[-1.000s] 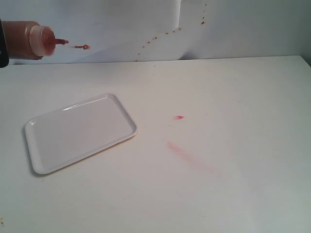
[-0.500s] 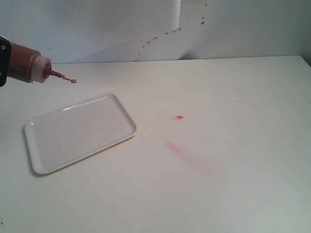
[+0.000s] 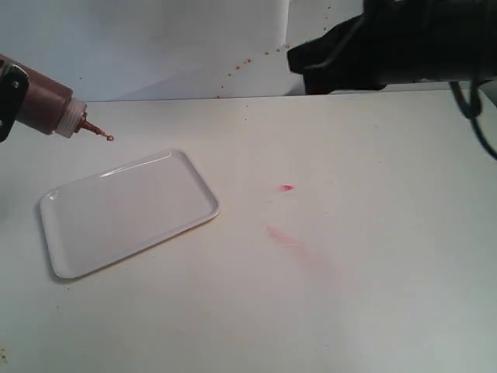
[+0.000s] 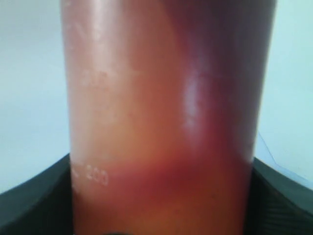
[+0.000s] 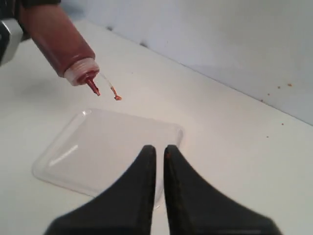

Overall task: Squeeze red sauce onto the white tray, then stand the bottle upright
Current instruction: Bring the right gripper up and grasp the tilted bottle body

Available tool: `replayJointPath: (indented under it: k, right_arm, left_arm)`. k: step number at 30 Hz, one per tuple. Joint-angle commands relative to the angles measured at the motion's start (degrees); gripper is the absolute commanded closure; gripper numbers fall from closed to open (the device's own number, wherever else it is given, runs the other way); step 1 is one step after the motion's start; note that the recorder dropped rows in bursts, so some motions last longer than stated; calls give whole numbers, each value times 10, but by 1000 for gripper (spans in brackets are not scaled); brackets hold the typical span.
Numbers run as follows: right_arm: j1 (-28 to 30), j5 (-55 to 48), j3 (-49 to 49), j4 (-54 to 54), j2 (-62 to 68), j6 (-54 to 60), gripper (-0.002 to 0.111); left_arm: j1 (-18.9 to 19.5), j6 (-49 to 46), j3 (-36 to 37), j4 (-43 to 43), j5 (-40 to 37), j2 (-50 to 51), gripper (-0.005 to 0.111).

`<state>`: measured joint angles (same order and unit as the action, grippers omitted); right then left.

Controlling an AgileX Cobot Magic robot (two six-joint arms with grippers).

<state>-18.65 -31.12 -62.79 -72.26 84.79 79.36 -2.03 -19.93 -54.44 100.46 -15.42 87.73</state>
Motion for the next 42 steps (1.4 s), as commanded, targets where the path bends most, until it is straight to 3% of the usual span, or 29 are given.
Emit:
replayJointPath:
  k: [1, 3, 4, 10, 17, 28, 42]
  right_arm:
    - [-3, -48, -75, 8, 113, 120, 57]
    - [-21, -51, -109, 9, 166, 195, 6]
    - [-38, -51, -127, 10, 187, 199, 4]
    - [-148, 28, -223, 10, 275, 208, 4]
    - [-222, 99, -323, -13, 350, 208, 4]
    - [-267, 108, -482, -34, 465, 205, 4]
    - [-278, 114, -630, -52, 565, 184, 4]
  left_arm:
    - [-15, -24, 2, -5, -8, -8, 107]
    - [-15, -30, 2, -5, -12, -10, 107]
    - [-15, -32, 2, -5, -12, -10, 107]
    - [-15, -59, 2, -5, -13, -10, 107]
    - [-15, -89, 2, -5, -9, -10, 107]
    - [-15, -93, 2, -5, -8, -10, 107]
    - [-15, -93, 2, -5, 2, -10, 107]
